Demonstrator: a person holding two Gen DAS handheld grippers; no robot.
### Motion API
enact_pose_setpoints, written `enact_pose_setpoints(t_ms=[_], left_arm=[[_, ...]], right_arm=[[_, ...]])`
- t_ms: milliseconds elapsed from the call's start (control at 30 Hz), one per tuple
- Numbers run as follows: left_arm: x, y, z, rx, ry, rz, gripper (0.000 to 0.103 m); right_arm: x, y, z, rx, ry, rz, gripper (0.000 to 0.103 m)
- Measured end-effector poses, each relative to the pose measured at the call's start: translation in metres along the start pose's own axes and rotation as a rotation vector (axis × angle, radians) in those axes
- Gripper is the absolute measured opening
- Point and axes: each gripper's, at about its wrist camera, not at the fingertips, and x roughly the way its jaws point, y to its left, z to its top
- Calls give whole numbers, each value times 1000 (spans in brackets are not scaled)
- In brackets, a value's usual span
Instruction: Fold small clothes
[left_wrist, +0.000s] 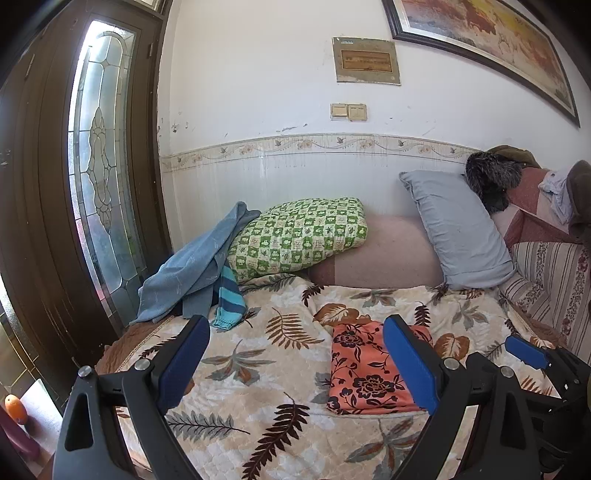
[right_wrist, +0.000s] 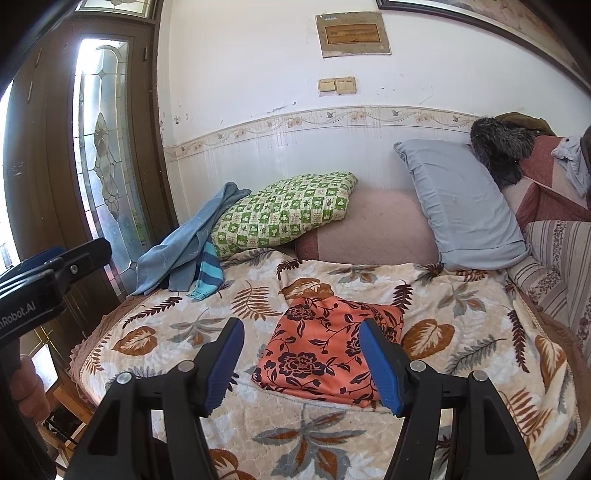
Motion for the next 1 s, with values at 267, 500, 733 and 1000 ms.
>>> enact_pose_setpoints(t_ms=[267, 500, 733, 1000], left_arm=[[-2, 3, 2, -2, -14, -1, 95], [0, 3, 3, -3, -14, -2, 95], [3, 3, 5, -3, -14, -12, 95], [16, -1, 3, -14, 4, -61, 95]], right_arm=[[3, 7, 4, -9, -9, 2, 68], [8, 12, 6, -16, -11, 7, 68], [13, 15, 9, -21, -13, 15, 68], [25, 14, 7, -15, 0, 19, 68]])
